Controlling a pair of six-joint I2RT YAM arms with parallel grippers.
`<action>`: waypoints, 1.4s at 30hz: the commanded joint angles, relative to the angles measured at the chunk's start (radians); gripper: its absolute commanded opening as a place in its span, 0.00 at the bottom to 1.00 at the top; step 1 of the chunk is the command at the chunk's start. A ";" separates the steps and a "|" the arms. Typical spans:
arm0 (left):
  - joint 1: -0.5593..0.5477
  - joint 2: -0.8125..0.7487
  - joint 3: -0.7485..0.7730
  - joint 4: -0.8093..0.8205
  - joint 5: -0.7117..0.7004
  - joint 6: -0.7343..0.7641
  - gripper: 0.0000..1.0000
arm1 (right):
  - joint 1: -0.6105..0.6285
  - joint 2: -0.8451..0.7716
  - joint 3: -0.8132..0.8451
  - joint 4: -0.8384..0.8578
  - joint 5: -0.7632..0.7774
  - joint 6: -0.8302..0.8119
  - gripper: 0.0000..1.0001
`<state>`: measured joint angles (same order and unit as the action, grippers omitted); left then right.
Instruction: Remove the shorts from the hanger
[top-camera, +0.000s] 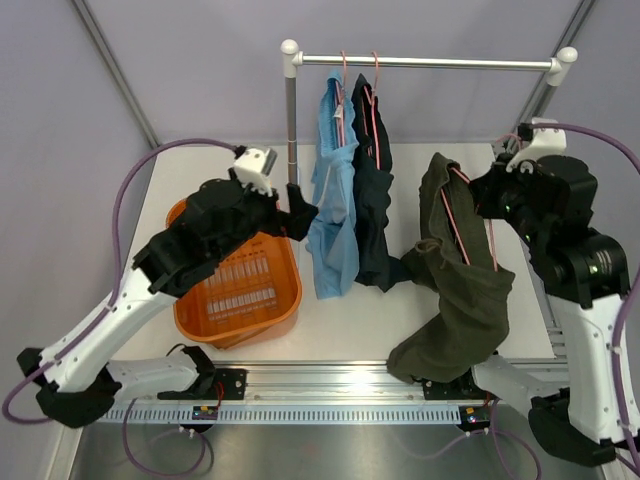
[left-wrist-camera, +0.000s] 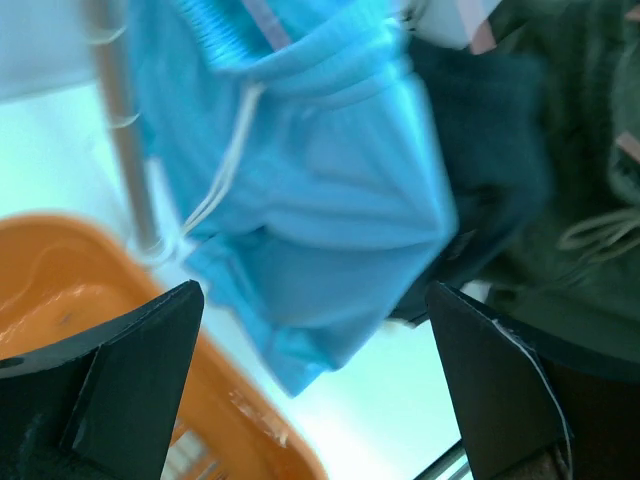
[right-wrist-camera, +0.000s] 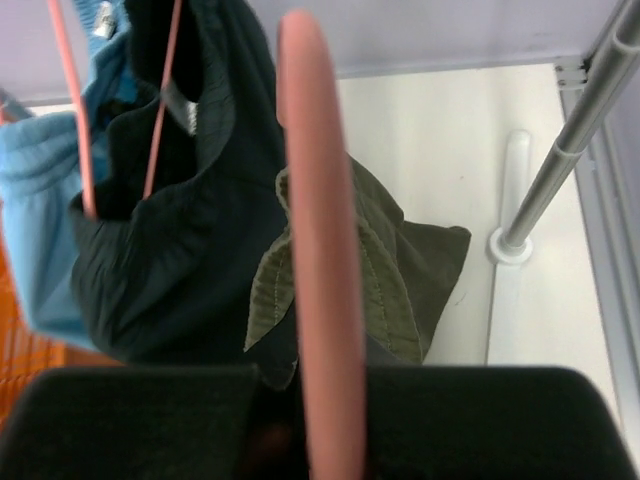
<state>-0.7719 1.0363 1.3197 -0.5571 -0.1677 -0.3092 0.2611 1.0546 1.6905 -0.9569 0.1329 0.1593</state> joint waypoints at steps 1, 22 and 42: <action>-0.131 0.100 0.140 0.042 -0.165 0.027 0.99 | 0.009 -0.090 -0.044 -0.011 -0.090 0.062 0.00; -0.566 0.702 0.602 0.269 -0.504 0.173 0.99 | 0.009 -0.251 -0.046 -0.146 -0.211 0.077 0.00; -0.572 0.788 0.628 0.252 -0.487 0.174 0.57 | 0.007 -0.271 0.017 -0.166 -0.240 0.066 0.00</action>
<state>-1.3403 1.8175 1.9038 -0.3450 -0.6395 -0.1295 0.2619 0.7998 1.6627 -1.1519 -0.0727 0.2279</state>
